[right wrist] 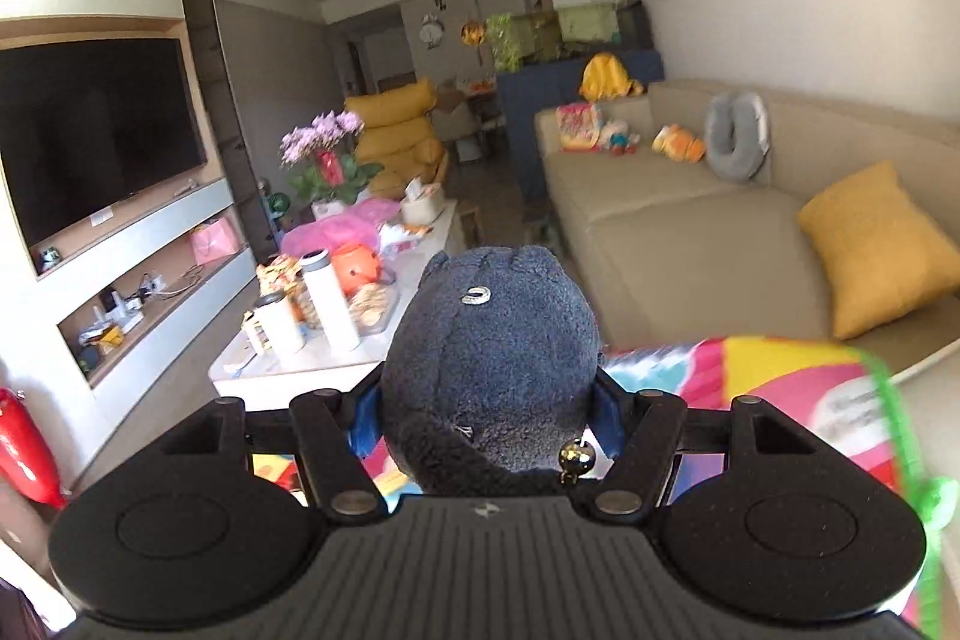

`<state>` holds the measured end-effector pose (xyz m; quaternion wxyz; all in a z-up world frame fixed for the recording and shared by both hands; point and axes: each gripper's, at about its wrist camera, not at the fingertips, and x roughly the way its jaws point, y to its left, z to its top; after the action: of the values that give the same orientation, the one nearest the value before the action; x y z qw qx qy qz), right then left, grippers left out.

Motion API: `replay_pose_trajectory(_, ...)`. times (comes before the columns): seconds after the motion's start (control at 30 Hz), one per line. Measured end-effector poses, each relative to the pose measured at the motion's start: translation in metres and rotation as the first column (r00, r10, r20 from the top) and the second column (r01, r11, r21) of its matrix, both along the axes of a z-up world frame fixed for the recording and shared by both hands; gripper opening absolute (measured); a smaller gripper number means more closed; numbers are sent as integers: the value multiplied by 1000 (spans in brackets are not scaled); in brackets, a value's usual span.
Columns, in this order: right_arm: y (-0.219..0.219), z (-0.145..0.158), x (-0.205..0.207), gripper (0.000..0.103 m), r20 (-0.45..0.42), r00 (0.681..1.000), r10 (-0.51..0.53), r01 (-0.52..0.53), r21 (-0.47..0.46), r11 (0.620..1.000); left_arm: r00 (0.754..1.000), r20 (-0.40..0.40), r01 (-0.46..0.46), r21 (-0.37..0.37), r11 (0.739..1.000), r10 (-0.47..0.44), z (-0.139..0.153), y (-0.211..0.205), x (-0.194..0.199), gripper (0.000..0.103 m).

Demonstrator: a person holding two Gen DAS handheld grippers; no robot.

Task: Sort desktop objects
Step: 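Drop the plush into the pink box with right tool while left tool places the packet inside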

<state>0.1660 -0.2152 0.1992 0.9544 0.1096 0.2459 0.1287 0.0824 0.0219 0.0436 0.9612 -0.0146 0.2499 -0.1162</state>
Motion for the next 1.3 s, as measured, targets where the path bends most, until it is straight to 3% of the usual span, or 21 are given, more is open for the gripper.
replay_pose_trajectory(0.07, 7, -17, 17, 65, -64, 997, 35, -31, 60, 998, 999, -33, 5, -29, 1000, -6, -15, 9, -7, 100)
replay_pose_trajectory(0.17, 17, -61, 42, 65, -228, 968, 102, -64, 167, 984, 998, -65, 1, -65, 998, -5, -28, 18, -12, 100)
replay_pose_trajectory(0.23, 25, -94, 49, 65, -328, 938, 111, -56, 173, 983, 998, -68, 2, -80, 997, -8, -31, 21, -13, 100)
replay_pose_trajectory(0.33, 35, -129, 50, 70, -410, 906, 99, -63, 101, 993, 998, -66, 10, -89, 996, -16, -33, 20, -16, 101)
replay_pose_trajectory(0.4, 32, -131, 38, 75, -391, 916, 84, -66, 61, 996, 997, -75, 12, -95, 995, -19, -35, 19, -15, 101)
replay_pose_trajectory(0.5, 22, -113, 25, 83, -306, 949, 75, -69, 29, 997, 997, -73, 14, -112, 994, -22, -36, 19, -16, 102)
replay_pose_trajectory(0.57, 18, -99, 19, 83, -256, 965, 55, -62, -20, 998, 997, -77, 9, -124, 992, -19, -36, 21, -16, 102)
replay_pose_trajectory(0.6, 19, -95, 18, 80, -247, 967, 56, -69, -43, 997, 997, -80, 6, -131, 991, -16, -36, 22, -16, 102)
replay_pose_trajectory(0.67, 22, -92, 17, 62, -271, 957, 102, -120, -48, 992, 996, -84, -2, -141, 990, -10, -37, 23, -15, 102)
replay_pose_trajectory(0.73, 30, -102, 20, 44, -341, 926, 163, -178, -12, 984, 996, -87, -6, -146, 989, -7, -37, 24, -15, 102)
replay_pose_trajectory(0.8, 41, -117, 25, 37, -395, 901, 177, -197, -10, 980, 996, -86, -8, -148, 989, -5, -37, 24, -15, 102)
replay_pose_trajectory(0.9, 52, -128, 33, 38, -367, 926, 92, -148, -129, 981, 996, -84, -17, -153, 988, 4, -37, 24, -15, 102)
replay_pose_trajectory(0.97, 44, -121, 40, 39, -376, 921, 97, -134, -71, 988, 997, -82, -21, -158, 987, 8, -37, 25, -16, 102)
replay_pose_trajectory(1.03, 38, -107, 44, 39, -315, 946, 81, -96, -33, 995, 997, -81, -16, -159, 987, 3, -37, 24, -16, 102)
replay_pose_trajectory(1.17, 48, -96, 78, 41, -233, 972, -20, -1, -92, 996, 997, -82, -16, -163, 986, 3, -38, 25, -15, 102)
replay_pose_trajectory(1.23, 59, -108, 105, 35, -259, 964, -65, 27, -147, 989, 997, -80, -25, -174, 984, 11, -38, 27, -16, 102)
replay_pose_trajectory(1.3, 66, -124, 124, 33, -331, 942, -44, 1, -129, 992, 996, -86, -35, -189, 981, 19, -39, 30, -15, 103)
